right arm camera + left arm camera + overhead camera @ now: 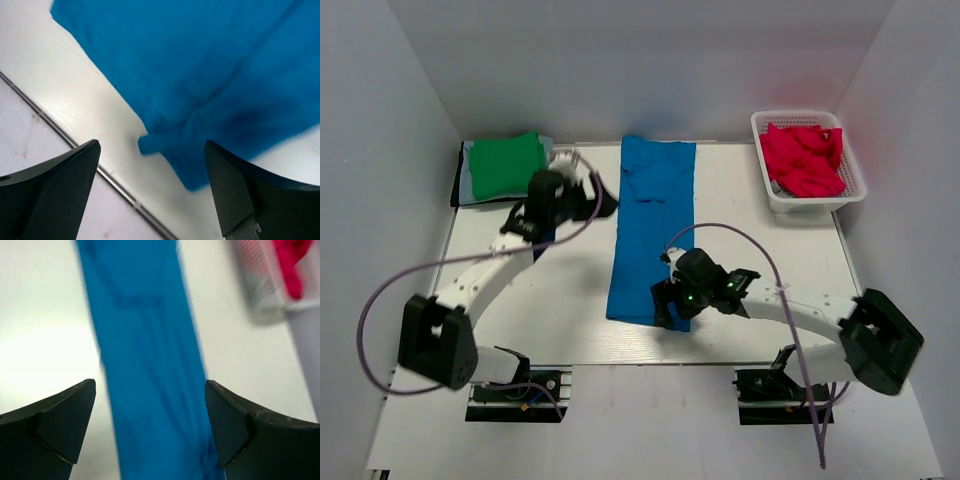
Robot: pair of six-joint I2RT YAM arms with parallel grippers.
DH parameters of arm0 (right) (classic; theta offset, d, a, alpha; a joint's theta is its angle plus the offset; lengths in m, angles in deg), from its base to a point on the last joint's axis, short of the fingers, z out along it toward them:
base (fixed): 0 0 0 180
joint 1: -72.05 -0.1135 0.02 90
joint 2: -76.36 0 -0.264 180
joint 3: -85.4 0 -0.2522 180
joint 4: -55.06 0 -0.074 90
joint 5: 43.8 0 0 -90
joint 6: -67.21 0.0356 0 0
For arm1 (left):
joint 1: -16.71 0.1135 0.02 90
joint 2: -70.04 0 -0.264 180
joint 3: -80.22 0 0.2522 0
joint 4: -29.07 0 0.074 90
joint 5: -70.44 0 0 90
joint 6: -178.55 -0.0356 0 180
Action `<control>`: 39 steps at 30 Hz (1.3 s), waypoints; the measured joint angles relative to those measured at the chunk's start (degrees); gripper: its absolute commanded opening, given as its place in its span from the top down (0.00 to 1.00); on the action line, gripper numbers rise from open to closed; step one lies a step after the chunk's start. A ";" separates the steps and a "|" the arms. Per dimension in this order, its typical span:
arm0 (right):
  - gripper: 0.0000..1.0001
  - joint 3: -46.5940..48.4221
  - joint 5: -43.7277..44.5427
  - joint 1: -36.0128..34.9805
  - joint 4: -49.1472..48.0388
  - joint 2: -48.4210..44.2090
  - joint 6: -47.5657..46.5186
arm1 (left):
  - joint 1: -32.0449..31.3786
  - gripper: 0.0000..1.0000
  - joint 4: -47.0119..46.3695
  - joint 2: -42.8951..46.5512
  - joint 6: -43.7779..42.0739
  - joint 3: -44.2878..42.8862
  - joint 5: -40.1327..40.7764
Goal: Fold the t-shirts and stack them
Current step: Rotate the tshirt 90 degrees, then grab the bottom of the folded rectangular tshirt with both arms
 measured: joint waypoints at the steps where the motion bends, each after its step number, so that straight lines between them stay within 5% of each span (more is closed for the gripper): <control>1: 0.10 0.42 0.76 -0.04 2.25 -1.81 0.02 | -0.04 0.00 0.13 4.07 1.33 7.06 0.17; 10: 0.10 1.92 11.56 0.31 16.68 -22.86 7.98 | -2.91 0.00 6.88 17.66 12.72 31.23 -2.49; 17: 0.10 -5.25 12.92 1.01 20.44 -20.41 14.75 | -7.37 0.00 14.82 19.80 15.32 37.55 -2.54; 27: 0.17 -6.03 9.14 2.34 11.39 -9.14 18.73 | -14.93 0.10 12.48 14.95 16.65 38.25 -1.03; 31: 0.24 -5.75 7.45 2.93 8.85 -7.48 19.23 | -17.20 0.20 10.67 13.44 17.07 37.94 0.57; 35: 0.31 -5.86 6.62 3.32 8.04 -7.08 19.39 | -18.99 0.40 9.86 10.03 17.57 36.30 2.54; 39: 0.48 -7.10 5.35 3.76 6.32 -7.04 19.69 | -20.17 0.52 9.09 7.93 18.29 35.54 4.28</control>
